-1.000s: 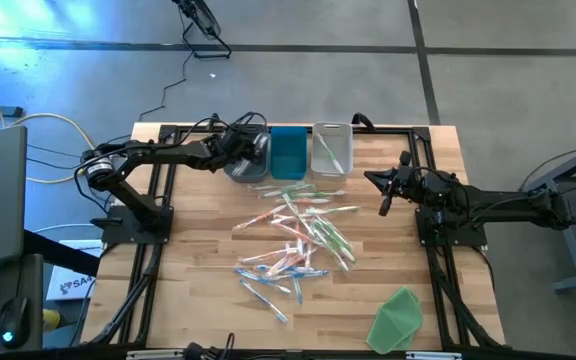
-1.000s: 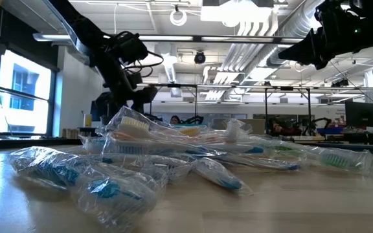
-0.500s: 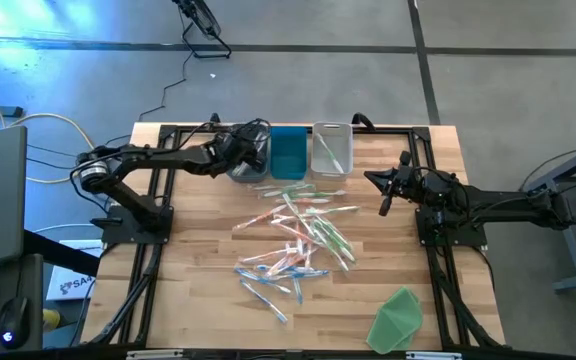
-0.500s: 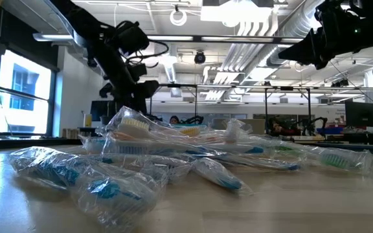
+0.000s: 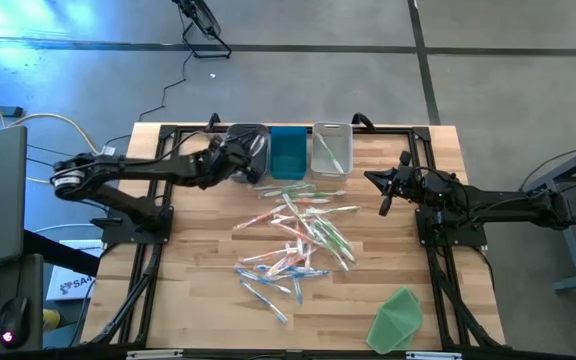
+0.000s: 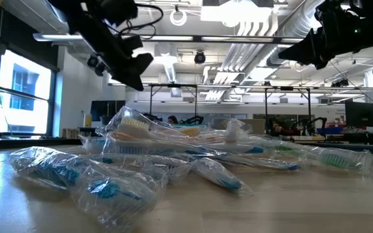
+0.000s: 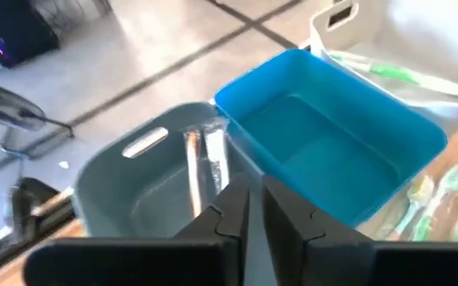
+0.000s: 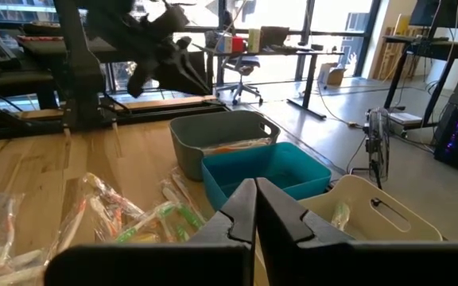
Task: Pick & Place Toothbrushes
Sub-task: Put the green toothbrush into the white bin
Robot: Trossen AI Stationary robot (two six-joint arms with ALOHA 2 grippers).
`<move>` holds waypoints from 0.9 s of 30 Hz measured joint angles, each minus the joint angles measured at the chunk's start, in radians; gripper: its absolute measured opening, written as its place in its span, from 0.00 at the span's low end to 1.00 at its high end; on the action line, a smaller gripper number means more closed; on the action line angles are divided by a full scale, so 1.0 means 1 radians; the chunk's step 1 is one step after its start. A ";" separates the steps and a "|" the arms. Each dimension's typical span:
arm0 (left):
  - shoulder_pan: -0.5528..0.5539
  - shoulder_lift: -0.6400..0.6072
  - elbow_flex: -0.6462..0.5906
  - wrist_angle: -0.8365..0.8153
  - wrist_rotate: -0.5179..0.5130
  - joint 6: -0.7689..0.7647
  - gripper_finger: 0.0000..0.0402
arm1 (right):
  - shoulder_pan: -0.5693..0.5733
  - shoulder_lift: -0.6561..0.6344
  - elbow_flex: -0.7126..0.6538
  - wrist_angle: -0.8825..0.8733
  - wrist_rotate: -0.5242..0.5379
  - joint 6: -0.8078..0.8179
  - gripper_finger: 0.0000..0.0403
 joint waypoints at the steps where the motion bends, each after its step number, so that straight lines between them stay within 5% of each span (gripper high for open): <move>1: -0.012 -0.018 -0.013 0.001 -0.012 0.007 0.04 | 0.000 0.000 0.000 0.000 0.000 -0.001 0.01; 19: -0.156 -0.346 -0.213 0.024 -0.025 0.109 0.00 | 0.000 0.000 0.000 -0.001 0.000 -0.002 0.01; 27: -0.154 -0.541 -0.265 0.034 0.080 0.230 0.00 | 0.000 0.000 0.000 -0.001 0.000 -0.002 0.01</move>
